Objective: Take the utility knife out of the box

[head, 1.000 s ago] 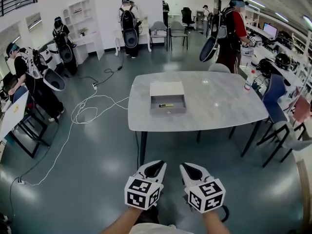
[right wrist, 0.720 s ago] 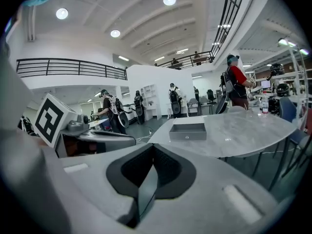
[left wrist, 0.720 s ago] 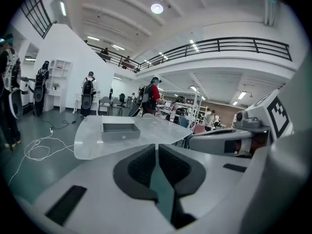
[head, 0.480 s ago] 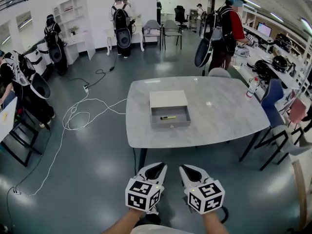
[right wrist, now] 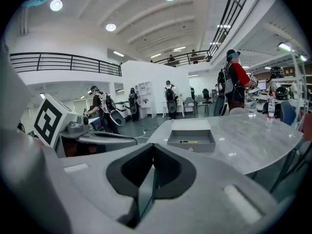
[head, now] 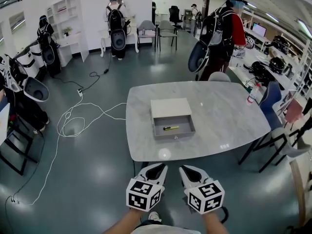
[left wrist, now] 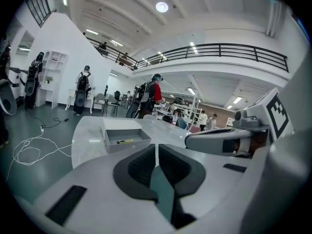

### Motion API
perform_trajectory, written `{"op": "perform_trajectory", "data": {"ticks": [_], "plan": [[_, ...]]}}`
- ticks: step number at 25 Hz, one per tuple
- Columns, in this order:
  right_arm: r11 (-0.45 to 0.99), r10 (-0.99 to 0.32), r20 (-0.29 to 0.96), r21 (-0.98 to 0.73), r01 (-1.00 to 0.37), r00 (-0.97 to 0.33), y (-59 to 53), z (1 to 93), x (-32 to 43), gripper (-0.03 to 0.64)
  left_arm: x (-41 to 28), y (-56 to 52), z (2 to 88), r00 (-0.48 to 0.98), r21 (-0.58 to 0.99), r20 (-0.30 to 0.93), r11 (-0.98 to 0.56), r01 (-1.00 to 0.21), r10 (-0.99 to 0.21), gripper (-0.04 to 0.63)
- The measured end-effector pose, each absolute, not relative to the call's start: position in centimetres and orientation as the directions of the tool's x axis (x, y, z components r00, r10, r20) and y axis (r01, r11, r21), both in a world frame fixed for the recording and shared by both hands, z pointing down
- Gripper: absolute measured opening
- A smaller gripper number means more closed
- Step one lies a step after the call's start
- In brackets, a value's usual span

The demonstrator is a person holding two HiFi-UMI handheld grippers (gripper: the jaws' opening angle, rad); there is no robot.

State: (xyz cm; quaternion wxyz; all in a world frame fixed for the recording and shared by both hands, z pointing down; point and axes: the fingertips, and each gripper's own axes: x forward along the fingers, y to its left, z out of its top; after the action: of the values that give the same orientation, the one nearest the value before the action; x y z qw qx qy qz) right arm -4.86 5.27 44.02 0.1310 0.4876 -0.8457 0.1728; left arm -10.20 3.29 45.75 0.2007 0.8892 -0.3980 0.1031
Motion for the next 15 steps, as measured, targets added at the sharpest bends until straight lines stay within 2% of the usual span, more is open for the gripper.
{"op": "perform_trajectory", "data": {"ticks": [15], "plan": [[0.446,-0.794,0.382,-0.164,-0.880,-0.473,0.0,44.1,-6.8,0.005,-12.1,-2.2,45.9,0.678,0.274,0.337,-0.621,-0.734,-0.653,0.026]]}}
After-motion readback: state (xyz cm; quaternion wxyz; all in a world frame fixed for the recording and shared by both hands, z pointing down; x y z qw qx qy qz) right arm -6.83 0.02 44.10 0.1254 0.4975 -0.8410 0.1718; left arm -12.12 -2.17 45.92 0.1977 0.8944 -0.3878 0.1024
